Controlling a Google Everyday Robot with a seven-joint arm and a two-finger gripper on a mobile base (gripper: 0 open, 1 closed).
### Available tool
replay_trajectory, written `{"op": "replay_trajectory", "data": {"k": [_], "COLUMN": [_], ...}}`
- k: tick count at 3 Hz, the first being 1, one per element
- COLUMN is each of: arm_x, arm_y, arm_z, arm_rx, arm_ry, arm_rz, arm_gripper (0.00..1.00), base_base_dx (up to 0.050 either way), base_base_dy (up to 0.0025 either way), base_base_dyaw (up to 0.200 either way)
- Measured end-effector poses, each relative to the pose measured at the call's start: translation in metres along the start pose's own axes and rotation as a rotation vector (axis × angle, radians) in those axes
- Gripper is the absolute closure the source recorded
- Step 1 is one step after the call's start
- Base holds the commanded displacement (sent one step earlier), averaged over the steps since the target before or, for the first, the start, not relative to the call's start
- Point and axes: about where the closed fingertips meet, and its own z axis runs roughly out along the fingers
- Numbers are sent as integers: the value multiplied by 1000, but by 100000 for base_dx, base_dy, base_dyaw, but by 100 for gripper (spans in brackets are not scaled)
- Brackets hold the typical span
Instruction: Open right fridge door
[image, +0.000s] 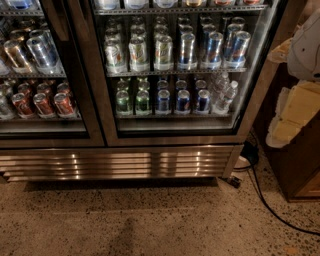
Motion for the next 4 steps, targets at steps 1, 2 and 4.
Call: {"op": "replay_trajectory", "data": {"k": [1, 2, 4], "arm_x": [-31, -61, -128], "arm_y": [-14, -32, -64], "arm_z": [8, 14, 14], "arm_rx": [20, 66, 157], "arm_ry": [-119, -242, -437], "arm_rz": [-1, 17, 33], "arm_gripper": [0, 0, 0], "base_base_dx": [0, 0, 0], "base_base_dy": [0, 0, 0], "base_base_dyaw": [0, 0, 0]}}
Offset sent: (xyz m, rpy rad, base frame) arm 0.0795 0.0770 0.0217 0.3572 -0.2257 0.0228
